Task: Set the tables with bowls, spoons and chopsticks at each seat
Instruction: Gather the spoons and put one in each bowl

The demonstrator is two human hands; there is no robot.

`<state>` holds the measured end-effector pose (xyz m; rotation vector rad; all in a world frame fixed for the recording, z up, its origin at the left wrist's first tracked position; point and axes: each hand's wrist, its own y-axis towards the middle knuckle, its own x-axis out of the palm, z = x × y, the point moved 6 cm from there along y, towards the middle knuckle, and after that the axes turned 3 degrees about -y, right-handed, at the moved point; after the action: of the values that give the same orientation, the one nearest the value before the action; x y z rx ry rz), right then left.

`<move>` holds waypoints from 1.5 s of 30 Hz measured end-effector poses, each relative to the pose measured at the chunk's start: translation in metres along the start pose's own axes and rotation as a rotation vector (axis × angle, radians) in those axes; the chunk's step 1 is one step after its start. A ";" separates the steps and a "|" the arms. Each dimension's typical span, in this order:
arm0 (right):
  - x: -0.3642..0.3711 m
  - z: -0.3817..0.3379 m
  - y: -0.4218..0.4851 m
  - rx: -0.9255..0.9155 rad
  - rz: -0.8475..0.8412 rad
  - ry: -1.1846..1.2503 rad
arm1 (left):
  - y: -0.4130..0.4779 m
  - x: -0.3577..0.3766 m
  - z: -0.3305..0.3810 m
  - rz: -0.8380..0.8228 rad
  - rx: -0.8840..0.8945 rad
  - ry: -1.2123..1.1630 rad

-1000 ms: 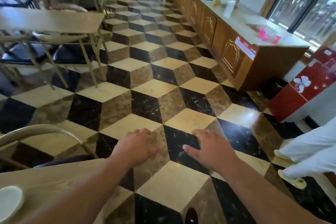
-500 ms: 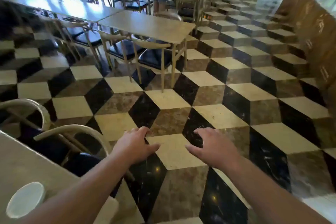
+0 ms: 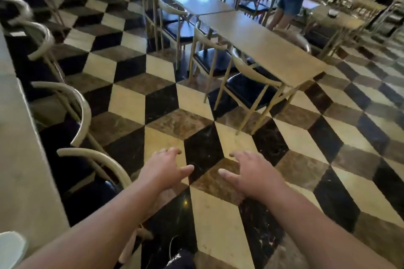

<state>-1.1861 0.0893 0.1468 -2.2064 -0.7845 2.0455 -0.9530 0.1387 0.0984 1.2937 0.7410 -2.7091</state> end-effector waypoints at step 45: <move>-0.200 -0.615 0.660 -1.196 -0.110 -0.412 | 0.360 -0.434 -0.295 0.686 -0.942 -0.414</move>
<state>-0.3861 -0.3725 0.1800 -1.9026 -2.6349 2.2633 -0.3713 -0.1185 0.1199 0.5648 1.0551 -1.6243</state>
